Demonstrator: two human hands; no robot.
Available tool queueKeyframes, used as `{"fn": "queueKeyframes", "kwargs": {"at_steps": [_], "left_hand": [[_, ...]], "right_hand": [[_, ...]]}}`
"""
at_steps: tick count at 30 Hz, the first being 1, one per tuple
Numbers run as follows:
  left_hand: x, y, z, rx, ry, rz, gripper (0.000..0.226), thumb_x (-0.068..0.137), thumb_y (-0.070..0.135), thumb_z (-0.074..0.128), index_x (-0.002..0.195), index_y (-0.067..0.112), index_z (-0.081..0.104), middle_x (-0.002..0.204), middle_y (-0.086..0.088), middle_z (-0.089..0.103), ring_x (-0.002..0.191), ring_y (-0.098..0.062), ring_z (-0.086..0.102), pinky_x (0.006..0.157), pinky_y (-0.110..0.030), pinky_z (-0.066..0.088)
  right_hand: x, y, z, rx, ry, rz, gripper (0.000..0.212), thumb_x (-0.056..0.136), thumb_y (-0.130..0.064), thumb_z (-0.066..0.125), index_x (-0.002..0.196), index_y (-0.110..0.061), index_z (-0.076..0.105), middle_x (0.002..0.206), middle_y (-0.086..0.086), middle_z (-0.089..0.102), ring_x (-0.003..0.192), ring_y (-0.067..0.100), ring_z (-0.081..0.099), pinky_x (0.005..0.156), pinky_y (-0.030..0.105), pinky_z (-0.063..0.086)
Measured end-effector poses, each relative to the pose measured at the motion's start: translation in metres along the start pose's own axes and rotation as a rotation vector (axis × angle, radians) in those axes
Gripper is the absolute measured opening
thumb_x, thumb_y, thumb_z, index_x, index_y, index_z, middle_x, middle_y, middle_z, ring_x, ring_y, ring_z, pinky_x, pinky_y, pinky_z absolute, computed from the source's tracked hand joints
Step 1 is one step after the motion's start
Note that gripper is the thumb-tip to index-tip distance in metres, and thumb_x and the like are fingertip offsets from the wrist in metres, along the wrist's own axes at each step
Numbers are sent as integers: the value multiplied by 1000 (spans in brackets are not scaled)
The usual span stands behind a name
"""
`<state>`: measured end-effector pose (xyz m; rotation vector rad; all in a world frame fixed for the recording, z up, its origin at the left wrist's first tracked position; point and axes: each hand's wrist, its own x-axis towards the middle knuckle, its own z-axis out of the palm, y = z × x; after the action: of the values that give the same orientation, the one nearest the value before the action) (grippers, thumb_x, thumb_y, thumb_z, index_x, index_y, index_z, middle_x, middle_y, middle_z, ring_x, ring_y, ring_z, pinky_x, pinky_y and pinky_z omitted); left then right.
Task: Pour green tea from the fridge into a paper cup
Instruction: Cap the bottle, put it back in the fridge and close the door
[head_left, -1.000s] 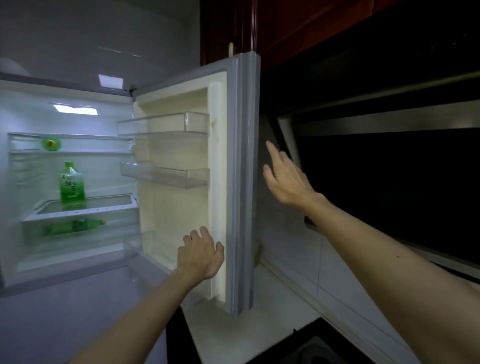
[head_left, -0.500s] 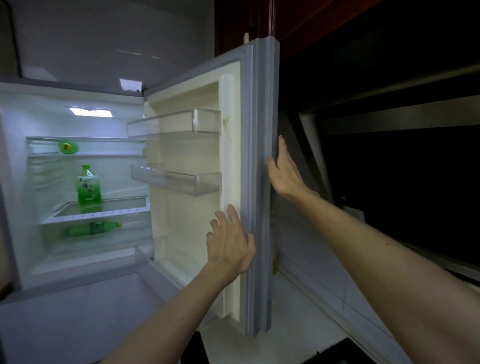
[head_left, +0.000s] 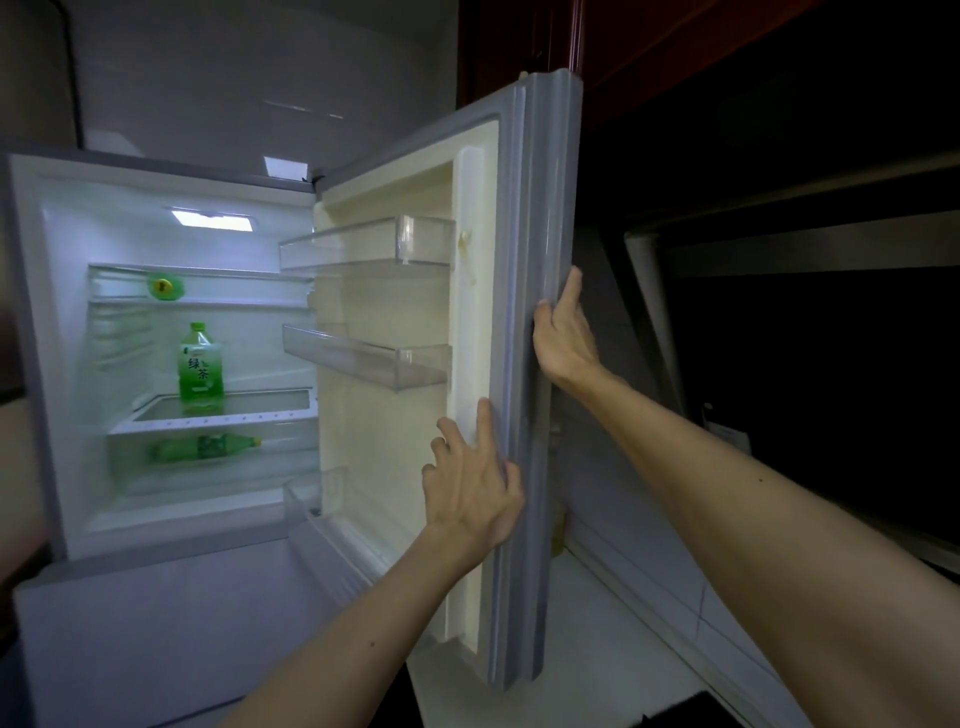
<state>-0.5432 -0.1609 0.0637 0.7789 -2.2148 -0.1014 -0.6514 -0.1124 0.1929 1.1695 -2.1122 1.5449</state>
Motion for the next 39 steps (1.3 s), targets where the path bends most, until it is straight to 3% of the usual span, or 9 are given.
{"fn": "queueKeyframes", "kwargs": {"at_steps": [5,9,15,18,24,27,33,36,39], "left_hand": [[-7,-13,-14,9,24,-37,70,91,41,38,149,25,3,124,-18,37,103,-34,48,77,-43,47],[-14,-27,-31,3,39,-66,69,91,40,38,149,25,5,121,-18,39,101,-34,48,77,-43,45],[-25,-61,-58,13,65,-100,68,91,41,35,150,25,5,127,-18,38,105,-35,47,79,-43,43],[-30,-80,-71,4,69,-97,68,92,42,33,151,23,5,129,-20,39,108,-35,47,83,-44,44],[-37,-127,-101,14,79,-81,69,93,50,33,151,19,10,130,-18,41,111,-35,47,86,-45,43],[-40,-156,-115,15,81,-77,70,93,52,32,150,17,12,130,-18,43,112,-35,48,87,-45,44],[-42,-213,-142,-96,52,-88,71,93,54,35,149,17,12,133,-15,38,119,-35,44,92,-48,43],[-41,-237,-154,-141,42,-106,78,94,53,37,151,10,5,143,-17,30,128,-35,39,98,-46,40],[-41,-256,-164,-230,45,-134,87,94,50,42,152,5,-5,153,-18,22,135,-35,33,106,-43,34]], "right_hand": [[-5,-14,-1,25,-61,-45,63,107,-37,26,155,-24,-12,157,12,31,135,31,43,109,40,35],[-16,-31,0,36,-71,-198,62,106,-31,36,155,-20,1,148,8,43,121,20,52,105,39,43],[-19,-80,11,-14,11,-384,65,104,-31,42,155,-17,6,154,8,35,133,22,44,106,33,36],[-22,-105,24,-26,49,-407,68,103,-33,43,156,-15,4,155,9,33,135,25,43,111,41,38],[-40,-142,64,-115,154,-518,71,98,-37,45,153,-10,11,145,13,44,122,27,55,98,48,50],[-47,-162,88,-106,180,-540,75,95,-40,46,153,-8,12,148,15,42,129,29,50,103,50,46],[-58,-199,145,39,195,-593,78,93,-28,58,154,-7,14,154,12,33,139,25,36,117,43,30],[-61,-213,173,75,163,-635,83,92,-26,60,155,-6,10,160,10,22,146,21,24,121,34,19],[-63,-226,198,44,121,-702,88,91,-29,60,156,-5,6,163,10,14,150,21,17,123,35,15]]}}
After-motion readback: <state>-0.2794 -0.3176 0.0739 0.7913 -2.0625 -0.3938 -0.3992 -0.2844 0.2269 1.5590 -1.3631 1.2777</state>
